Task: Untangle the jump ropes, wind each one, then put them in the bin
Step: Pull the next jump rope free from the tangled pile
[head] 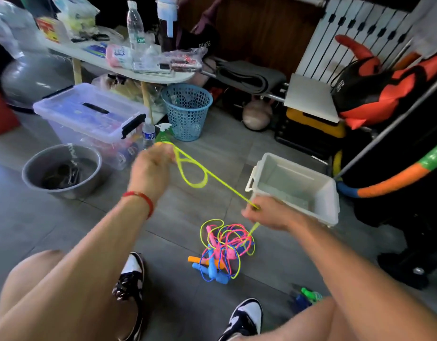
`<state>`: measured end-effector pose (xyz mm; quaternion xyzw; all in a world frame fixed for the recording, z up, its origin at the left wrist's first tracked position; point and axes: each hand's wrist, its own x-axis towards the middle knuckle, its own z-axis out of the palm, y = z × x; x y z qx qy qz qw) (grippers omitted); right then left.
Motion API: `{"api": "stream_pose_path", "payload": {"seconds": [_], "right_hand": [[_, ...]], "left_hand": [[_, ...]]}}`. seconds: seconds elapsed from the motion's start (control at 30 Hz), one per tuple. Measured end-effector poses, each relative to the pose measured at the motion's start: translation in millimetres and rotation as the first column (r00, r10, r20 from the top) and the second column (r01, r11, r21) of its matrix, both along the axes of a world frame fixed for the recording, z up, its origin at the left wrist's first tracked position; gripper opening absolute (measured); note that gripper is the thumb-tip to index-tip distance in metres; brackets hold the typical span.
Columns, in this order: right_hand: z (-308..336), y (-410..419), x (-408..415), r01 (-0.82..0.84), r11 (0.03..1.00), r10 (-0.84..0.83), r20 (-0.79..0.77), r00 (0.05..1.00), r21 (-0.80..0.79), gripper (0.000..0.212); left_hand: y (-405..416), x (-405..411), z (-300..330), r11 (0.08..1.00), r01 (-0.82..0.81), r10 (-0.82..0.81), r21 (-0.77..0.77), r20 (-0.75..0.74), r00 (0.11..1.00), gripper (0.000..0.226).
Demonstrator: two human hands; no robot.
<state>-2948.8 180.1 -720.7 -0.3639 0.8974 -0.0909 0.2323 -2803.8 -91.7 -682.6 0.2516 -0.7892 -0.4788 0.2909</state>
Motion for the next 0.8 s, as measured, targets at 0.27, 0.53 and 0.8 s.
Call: {"api": "stream_pose_path", "payload": {"seconds": [0.27,0.53,0.8], "right_hand": [[-76.6,87.0,11.9,0.389,0.897,-0.368,0.130,0.921,-0.210,0.039],[101.1,-27.0,9.0,-0.114,0.914,-0.004,-0.289,0.957,-0.390,0.028],[82.5,-50.1,18.8,-0.173,0.939,0.100,-0.244,0.964,-0.297,0.042]], "left_hand": [[-20.0,7.6,-17.3,0.979,-0.202,0.174,0.029,0.398,0.901,0.027],[30.4,-7.4,-6.5,0.985,0.167,-0.165,0.047,0.556,0.814,0.067],[49.1,-10.8,-5.4,0.869,0.448,-0.425,-0.209,0.150,0.893,0.030]]}}
